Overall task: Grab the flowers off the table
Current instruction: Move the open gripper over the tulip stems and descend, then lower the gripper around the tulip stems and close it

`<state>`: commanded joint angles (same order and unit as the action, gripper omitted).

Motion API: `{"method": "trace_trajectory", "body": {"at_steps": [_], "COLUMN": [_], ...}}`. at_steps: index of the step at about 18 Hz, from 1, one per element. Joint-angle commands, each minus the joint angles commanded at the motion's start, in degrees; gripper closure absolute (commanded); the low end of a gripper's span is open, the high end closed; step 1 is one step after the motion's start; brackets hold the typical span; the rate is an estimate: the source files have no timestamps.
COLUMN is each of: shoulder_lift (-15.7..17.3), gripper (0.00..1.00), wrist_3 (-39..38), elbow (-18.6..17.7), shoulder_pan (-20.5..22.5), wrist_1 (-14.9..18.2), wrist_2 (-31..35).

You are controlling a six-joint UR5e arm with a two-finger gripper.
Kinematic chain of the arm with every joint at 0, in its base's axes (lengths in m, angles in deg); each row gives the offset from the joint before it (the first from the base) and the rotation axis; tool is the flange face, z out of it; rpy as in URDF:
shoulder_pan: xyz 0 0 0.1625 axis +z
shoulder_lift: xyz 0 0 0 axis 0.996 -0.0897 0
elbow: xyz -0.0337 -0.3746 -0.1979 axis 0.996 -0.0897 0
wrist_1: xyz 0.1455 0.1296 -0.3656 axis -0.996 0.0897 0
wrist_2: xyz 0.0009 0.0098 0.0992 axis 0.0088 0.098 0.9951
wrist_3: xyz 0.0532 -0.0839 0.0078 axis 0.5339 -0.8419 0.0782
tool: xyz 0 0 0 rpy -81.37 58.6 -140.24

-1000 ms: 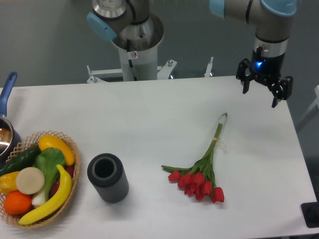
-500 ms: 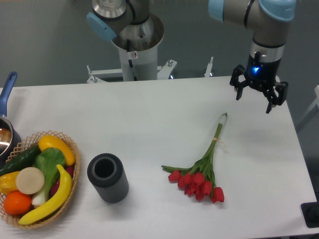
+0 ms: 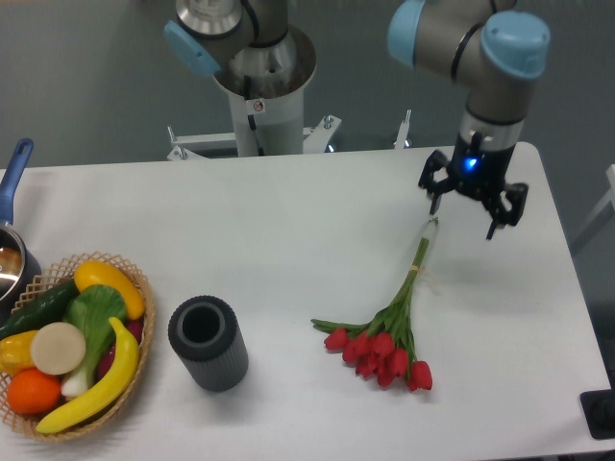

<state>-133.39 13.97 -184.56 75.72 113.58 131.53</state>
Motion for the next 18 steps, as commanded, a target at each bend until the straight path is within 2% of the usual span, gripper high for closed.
{"method": "trace_trajectory", "body": {"at_steps": [1, 4, 7, 18], "shoulder_lift": [-0.2, -0.7, -1.8, -8.1], "gripper": [0.00, 0.00, 0.00, 0.00], "wrist_3": [-0.3, -1.3, -6.2, -8.4], "elbow": [-0.8, -2.2, -3.7, -1.8], "shoulder_pan": [0.0, -0.4, -2.3, -4.4], "wrist_1": [-1.1, -1.3, -1.4, -1.6], "wrist_2": [1.0, 1.1, 0.9, -0.3]}}
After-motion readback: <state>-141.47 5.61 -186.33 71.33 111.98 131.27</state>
